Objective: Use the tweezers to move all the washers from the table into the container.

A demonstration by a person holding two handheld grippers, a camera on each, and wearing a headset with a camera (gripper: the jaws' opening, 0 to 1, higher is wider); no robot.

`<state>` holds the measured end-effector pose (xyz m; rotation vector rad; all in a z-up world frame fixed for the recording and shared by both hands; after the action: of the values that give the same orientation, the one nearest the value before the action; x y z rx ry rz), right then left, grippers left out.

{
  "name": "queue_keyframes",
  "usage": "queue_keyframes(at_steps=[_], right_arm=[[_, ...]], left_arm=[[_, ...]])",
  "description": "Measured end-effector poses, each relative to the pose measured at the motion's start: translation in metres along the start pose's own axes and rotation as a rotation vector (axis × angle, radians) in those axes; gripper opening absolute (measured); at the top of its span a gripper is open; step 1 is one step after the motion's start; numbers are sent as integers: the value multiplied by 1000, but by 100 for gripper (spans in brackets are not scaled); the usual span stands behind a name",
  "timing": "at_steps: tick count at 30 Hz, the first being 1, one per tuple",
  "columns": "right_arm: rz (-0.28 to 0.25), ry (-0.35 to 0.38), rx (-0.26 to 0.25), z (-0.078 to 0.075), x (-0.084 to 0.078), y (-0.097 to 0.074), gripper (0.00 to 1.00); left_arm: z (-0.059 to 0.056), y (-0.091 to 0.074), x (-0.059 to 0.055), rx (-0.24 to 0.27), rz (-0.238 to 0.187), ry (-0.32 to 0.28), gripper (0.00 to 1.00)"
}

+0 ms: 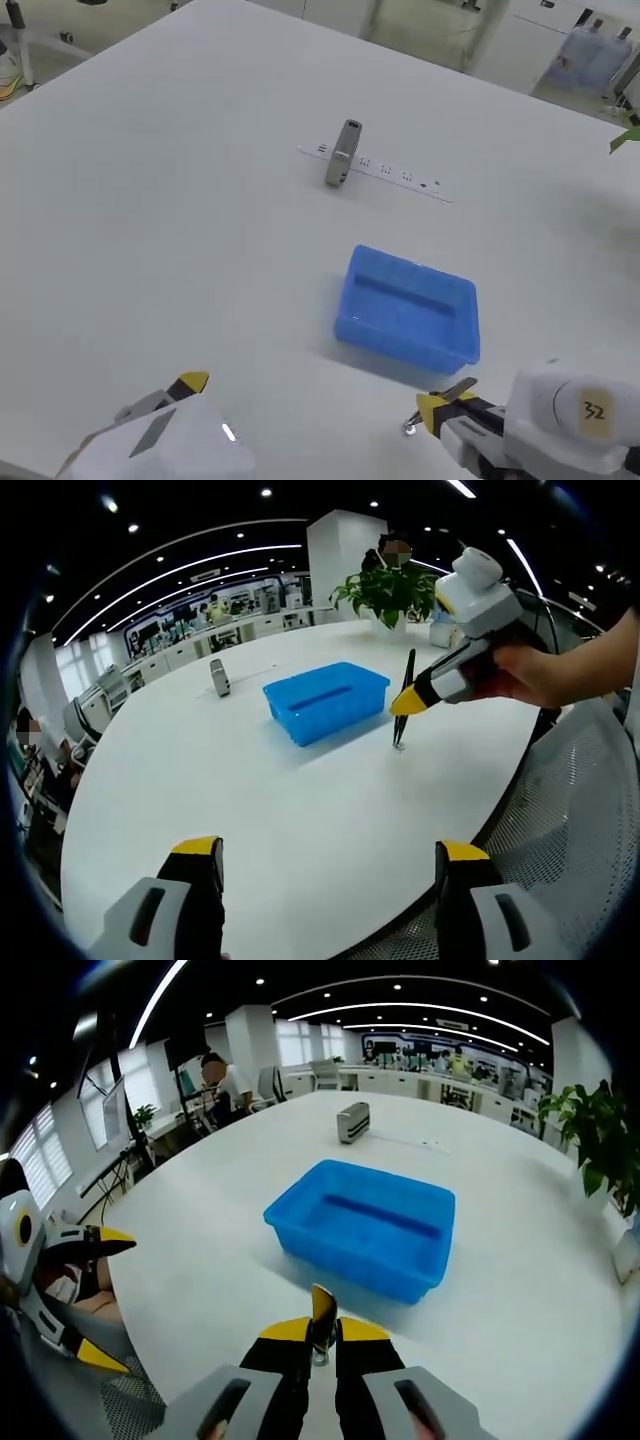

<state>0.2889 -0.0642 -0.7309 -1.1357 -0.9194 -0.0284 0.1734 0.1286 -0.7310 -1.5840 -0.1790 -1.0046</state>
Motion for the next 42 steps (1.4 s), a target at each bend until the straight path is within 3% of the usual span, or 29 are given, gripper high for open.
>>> queue_keyframes(at_steps=[13,26,34,40,42], right_arm=[[-113,16,12,-1,39,-26,4],[-191,-9,-26,-14,77,-21,4],[-183,12,-69,-33,84,2,4],[-123,5,-74,-40,74,21,4],[-107,0,-73,-39,71,25,4]], left_arm=[[-3,1,0,-28,0,10,97],[-3,0,2,-36,-22,11,99],[-5,0,4,-53,-34,-6,99],[-5,-1,5,-66,-51,-13,99],[-6,-4,8,-78,-82,-21,99]])
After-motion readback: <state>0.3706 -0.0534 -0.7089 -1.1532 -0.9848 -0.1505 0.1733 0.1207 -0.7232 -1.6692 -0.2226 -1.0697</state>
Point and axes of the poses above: the centre of the closed fingertips' face, and the gripper's own axes: y roughly forward along the fingers, z roughly to its left, x roughly out of its top, the point moved 7 cm from there along -y, roughly backward along the fingers, and after that the axes turned 7 degrees about z, right-handed, at the moved point
